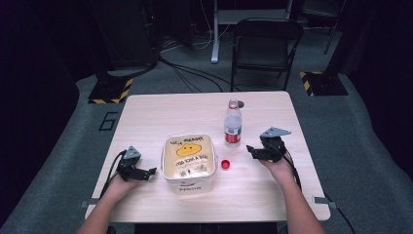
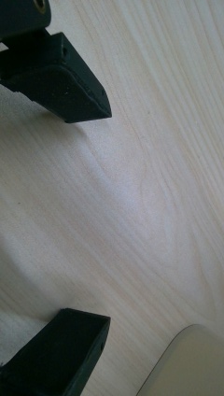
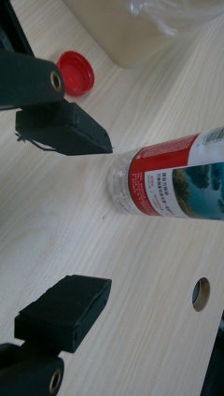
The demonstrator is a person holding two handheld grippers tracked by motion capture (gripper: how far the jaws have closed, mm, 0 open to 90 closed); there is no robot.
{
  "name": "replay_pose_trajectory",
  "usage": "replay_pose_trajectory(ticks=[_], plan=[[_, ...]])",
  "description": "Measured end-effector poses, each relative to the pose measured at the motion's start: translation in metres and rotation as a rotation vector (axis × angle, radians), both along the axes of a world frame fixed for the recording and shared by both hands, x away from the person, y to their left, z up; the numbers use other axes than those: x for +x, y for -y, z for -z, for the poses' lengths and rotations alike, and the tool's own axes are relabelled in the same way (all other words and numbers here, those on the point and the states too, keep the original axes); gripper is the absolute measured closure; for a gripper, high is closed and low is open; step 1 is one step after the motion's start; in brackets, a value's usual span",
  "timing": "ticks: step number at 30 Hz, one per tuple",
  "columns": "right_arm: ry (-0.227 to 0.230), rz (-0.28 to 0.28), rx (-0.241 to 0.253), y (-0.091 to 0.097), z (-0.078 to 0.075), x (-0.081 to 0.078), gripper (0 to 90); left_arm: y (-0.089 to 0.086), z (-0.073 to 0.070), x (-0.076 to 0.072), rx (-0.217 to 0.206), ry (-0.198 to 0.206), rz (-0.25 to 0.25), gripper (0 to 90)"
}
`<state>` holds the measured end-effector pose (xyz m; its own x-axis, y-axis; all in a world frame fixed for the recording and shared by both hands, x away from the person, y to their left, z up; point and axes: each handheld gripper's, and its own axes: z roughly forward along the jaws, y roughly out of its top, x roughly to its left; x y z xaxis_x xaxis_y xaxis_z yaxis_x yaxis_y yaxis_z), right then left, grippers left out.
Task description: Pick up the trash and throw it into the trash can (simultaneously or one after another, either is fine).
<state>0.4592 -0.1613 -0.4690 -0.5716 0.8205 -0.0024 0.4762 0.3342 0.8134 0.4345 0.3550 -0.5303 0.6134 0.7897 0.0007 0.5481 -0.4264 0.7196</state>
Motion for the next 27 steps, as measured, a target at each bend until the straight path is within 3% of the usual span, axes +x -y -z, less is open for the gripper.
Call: replay_pose_trajectory(ticks=[9, 20, 27], plan=[[-0.016, 0.006, 0.075, -0.002, -0.015, 0.003, 26.9, 0.0, 0.0, 0.001, 0.0, 0.001, -0.001, 2.9], [0.006, -0.021, 0.078, -0.012, -0.041, 0.006, 26.3, 0.0, 0.0, 0.0, 0.001, 0.001, 0.0, 2.9], [0.015, -0.021, 0.093, -0.022, -0.049, 0.012, 22.7, -0.001, 0.0, -0.001, -0.001, -0.004, 0.011, 2.9]])
